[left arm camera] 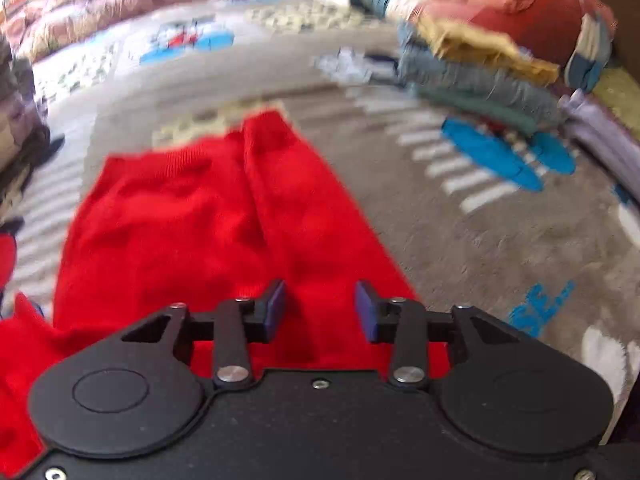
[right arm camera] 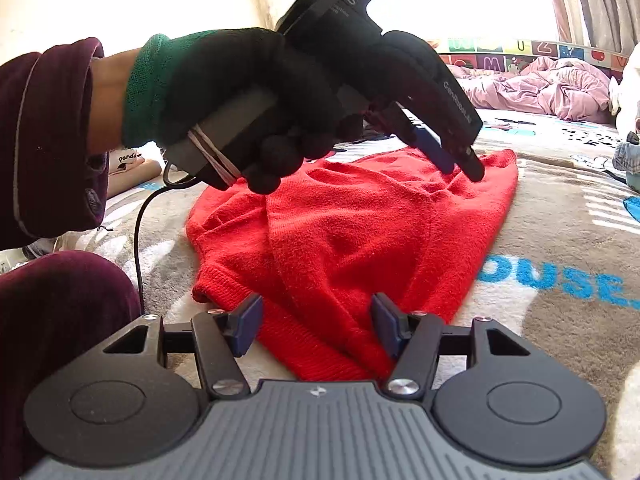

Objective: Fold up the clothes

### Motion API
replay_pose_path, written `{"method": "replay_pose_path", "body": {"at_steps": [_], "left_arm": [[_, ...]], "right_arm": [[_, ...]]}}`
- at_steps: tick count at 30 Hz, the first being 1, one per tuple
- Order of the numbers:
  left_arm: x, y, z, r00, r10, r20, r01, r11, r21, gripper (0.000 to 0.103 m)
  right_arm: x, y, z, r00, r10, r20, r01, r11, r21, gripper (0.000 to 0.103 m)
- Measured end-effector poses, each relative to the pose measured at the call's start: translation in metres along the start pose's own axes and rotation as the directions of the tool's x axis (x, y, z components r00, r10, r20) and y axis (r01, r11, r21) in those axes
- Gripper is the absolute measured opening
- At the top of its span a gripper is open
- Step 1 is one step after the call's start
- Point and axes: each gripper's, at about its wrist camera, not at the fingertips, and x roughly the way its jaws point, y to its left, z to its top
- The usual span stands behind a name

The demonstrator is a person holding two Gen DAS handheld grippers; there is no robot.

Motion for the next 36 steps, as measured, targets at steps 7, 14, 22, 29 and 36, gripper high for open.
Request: {"method": "replay_pose_path", "body": {"at_steps": [7, 14, 22, 29, 36], "left_arm": [[-0.104, 0.042, -0.006, 0.975, 0.018, 0.224, 0.021, 0.986, -0.168, 0.041], [-0.154, 0.139, -0.071, 0.969, 0.166, 0.183, -0.056, 0.869, -0.492, 0.041], [-0.139, 0.173, -0.105, 0.975, 0.101, 0.199, 0.057, 0.747, -0.662, 0.041], [-0.11, 0.183, -0.096, 0.984, 0.084, 0.156, 0.048, 0.721, -0.691, 0.04], [-0.1, 0.174, -0.097, 0.988, 0.078, 0.133, 0.034, 0.729, -0.684, 0.028]], "right_arm": [[-0.011, 0.005, 0.002, 0.999, -0.024, 0.033, 0.022, 0.999, 0.038, 0.061], [-0.032, 0.019, 0.008, 0.995, -0.038, 0.094, 0.04, 0.999, -0.011, 0.06], [-0.023, 0.021, 0.005, 0.991, -0.11, 0.08, 0.112, 0.994, -0.013, 0.06], [-0.024, 0.014, -0.003, 0.989, -0.134, 0.063, 0.134, 0.991, -0.005, 0.06], [-0.021, 0.007, -0.004, 0.99, -0.12, 0.078, 0.12, 0.993, 0.009, 0.06]]}}
